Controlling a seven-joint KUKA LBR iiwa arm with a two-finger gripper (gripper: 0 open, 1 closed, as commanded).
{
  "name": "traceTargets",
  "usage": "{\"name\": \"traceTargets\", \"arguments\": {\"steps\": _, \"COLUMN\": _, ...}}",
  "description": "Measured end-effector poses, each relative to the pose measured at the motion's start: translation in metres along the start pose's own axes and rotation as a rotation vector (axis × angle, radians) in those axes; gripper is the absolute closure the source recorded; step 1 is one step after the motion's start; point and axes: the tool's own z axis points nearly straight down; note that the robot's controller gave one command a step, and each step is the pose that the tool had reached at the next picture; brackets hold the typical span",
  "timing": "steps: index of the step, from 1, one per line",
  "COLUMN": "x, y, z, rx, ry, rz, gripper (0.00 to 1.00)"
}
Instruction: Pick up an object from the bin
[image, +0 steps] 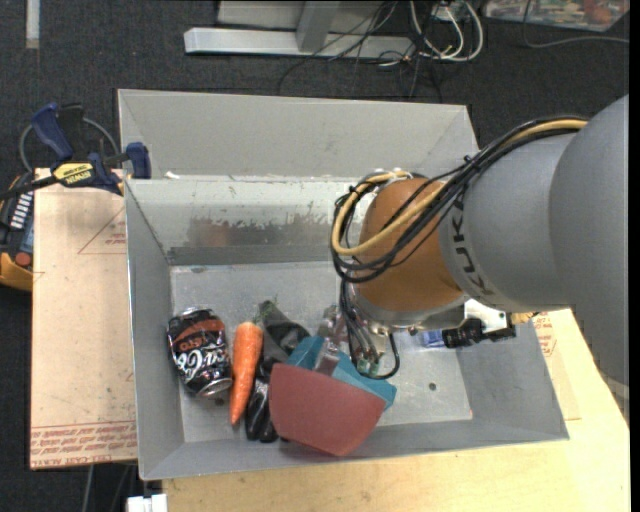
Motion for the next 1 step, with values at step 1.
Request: {"name": "traceTargets", "arguments": {"steps": 1, "x": 0.0001, "y": -0.0001, "z": -0.0104, "rx": 0.0, "ry": 0.001, "rz": 0.0, "gripper": 1.0}}
